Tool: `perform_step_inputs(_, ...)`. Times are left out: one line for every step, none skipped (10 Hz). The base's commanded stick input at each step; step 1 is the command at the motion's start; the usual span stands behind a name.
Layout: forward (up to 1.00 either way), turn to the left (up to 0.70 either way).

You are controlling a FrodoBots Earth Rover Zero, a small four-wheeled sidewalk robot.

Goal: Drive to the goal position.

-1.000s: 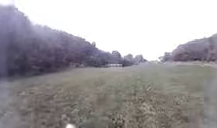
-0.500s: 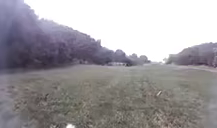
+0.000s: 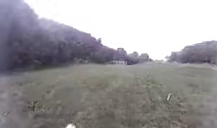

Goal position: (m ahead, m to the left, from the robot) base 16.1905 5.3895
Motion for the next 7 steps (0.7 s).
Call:
perform_step_inputs(0.70,0.00)
perform_step_inputs(0.70,0.00)
perform_step_inputs(0.70,0.00)
perform_step_inputs(0.70,0.02)
perform_step_inputs(0.70,0.06)
perform_step_inputs(0.70,0.15)
perform_step_inputs(0.70,0.20)
